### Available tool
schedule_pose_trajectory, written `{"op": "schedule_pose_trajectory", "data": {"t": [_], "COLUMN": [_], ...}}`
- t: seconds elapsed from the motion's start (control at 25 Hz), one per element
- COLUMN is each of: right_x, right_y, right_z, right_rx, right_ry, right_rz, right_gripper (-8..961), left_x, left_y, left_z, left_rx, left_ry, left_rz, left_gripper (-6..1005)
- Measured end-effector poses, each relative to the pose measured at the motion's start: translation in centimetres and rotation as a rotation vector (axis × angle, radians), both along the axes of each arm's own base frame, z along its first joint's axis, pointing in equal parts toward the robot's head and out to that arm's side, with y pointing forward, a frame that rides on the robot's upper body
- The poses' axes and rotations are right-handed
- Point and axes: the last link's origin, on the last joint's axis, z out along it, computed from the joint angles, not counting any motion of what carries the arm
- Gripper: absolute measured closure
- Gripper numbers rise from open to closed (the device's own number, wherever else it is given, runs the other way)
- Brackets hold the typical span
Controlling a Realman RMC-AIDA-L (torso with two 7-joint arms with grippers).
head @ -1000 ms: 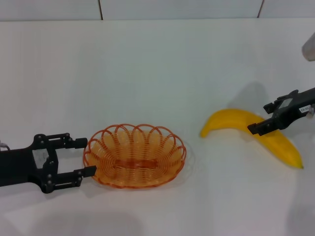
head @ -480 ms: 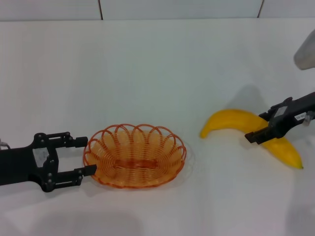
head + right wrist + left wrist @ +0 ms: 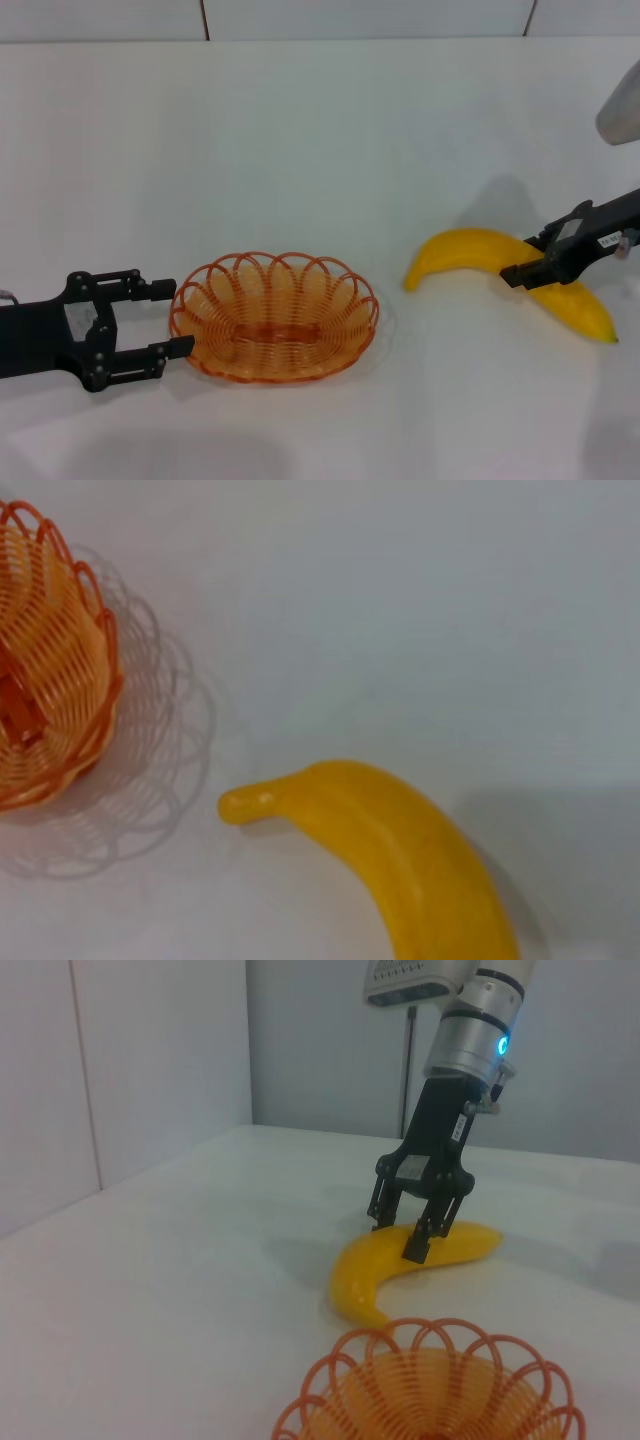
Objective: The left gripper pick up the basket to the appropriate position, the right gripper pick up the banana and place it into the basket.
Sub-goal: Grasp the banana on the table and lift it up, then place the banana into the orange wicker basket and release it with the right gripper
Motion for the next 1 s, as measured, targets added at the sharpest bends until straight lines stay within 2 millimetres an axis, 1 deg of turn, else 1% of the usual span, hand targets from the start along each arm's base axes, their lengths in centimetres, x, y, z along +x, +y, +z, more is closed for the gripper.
{"op": "schedule_pose_trajectory", "data": {"t": [0.12, 0.2, 0.32, 0.36, 0.44, 0.56, 0.68, 0.8, 0.84, 1.0], "right_x": [0.0, -0.1, -1.0, -1.6, -3.2, -6.2, -9.1, -12.0, -13.1, -16.4], "right_y": [0.0, 0.1, 0.5, 0.6, 0.7, 0.4, -0.1, -0.4, -0.6, -1.3], "right_z": [0.0, 0.2, 1.4, 1.8, 2.8, 3.9, 4.2, 3.2, 2.6, 0.4], "right_rx": [0.001, 0.010, 0.034, 0.037, 0.038, 0.010, -0.049, -0.137, -0.171, -0.291], "right_ry": [-0.001, 0.003, 0.026, 0.045, 0.091, 0.163, 0.198, 0.223, 0.233, 0.250], "right_rz": [-0.001, 0.001, 0.022, 0.040, 0.094, 0.196, 0.289, 0.369, 0.396, 0.476], "right_gripper": [446, 446, 446, 446, 446, 445, 445, 445, 445, 445], "left_x": [0.0, 0.0, 0.0, -0.1, -0.3, -0.6, -1.1, -1.7, -1.9, -2.6], "left_y": [0.0, -0.1, -0.6, -0.8, -1.4, -2.1, -2.6, -3.0, -3.2, -3.4], "left_z": [0.0, 0.0, 0.4, 0.7, 1.5, 2.6, 3.1, 3.0, 2.9, 3.0], "left_rx": [0.000, -0.003, -0.006, 0.000, 0.012, 0.001, -0.039, -0.091, -0.107, -0.132], "left_ry": [-0.001, -0.005, -0.026, -0.034, -0.056, -0.070, -0.045, -0.002, 0.011, 0.041], "left_rz": [0.000, 0.000, -0.001, 0.000, 0.001, -0.003, -0.001, 0.020, 0.030, 0.082], "left_gripper": [320, 320, 320, 321, 321, 321, 321, 319, 319, 319]}}
